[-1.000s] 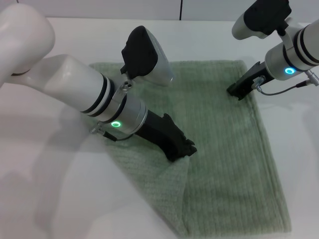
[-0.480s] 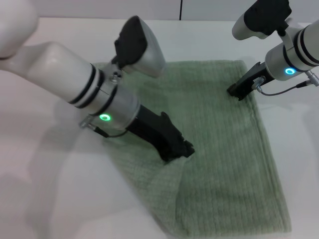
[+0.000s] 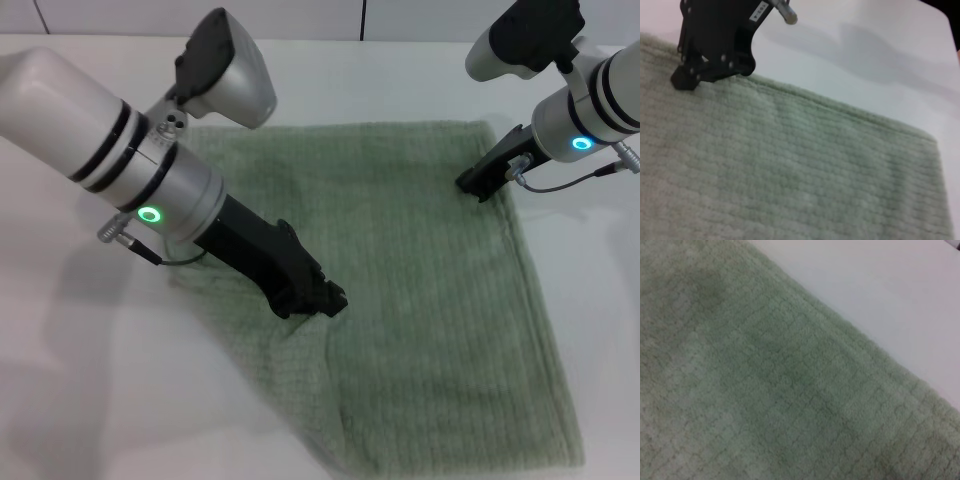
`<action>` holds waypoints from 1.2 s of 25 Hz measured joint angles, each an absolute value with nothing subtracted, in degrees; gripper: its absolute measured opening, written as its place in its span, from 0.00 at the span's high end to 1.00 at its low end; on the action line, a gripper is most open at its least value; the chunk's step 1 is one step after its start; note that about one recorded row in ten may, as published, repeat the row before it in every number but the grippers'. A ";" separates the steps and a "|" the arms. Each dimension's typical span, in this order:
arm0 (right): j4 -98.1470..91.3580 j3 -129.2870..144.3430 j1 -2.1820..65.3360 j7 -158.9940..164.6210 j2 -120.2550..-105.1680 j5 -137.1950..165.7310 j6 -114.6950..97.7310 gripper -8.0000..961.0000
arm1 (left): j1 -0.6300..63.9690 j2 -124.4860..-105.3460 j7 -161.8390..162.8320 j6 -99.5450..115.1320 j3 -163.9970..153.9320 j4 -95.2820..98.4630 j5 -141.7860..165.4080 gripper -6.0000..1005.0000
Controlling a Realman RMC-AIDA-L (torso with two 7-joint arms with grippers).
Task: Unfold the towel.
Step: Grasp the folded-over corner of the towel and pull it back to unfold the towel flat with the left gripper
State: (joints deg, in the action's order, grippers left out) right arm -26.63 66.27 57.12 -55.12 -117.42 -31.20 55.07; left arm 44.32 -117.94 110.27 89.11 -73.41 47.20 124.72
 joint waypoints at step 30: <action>-26.63 66.98 57.70 -55.19 -117.58 -30.58 55.09 0.94 | 41.88 -116.22 114.65 104.77 -67.42 52.67 128.39 0.89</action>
